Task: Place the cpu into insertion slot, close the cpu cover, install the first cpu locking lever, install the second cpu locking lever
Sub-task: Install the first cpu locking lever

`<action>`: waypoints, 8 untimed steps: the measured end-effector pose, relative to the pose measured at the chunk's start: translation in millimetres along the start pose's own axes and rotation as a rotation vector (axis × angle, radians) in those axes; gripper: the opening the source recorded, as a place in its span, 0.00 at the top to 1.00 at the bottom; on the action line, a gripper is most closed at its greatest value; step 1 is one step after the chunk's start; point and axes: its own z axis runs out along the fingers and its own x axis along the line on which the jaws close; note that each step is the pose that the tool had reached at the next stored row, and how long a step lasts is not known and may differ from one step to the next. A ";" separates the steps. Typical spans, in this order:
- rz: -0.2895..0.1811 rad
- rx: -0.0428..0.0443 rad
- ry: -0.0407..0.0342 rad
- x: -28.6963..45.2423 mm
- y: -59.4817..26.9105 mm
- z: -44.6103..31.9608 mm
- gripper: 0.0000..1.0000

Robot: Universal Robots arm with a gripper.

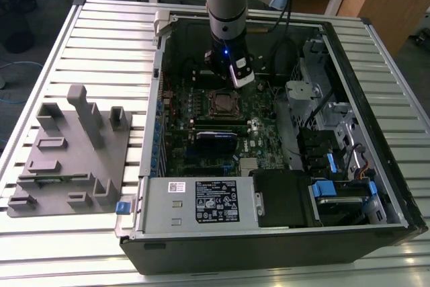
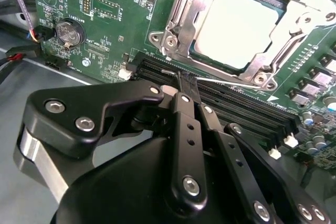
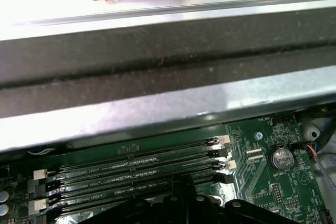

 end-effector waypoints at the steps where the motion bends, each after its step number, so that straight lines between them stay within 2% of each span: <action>1: 0.000 -0.0001 0.0000 -0.3 -0.1 0.5 0.89; 8: 0.000 -0.0002 0.0000 -0.2 -1.1 4.5 0.89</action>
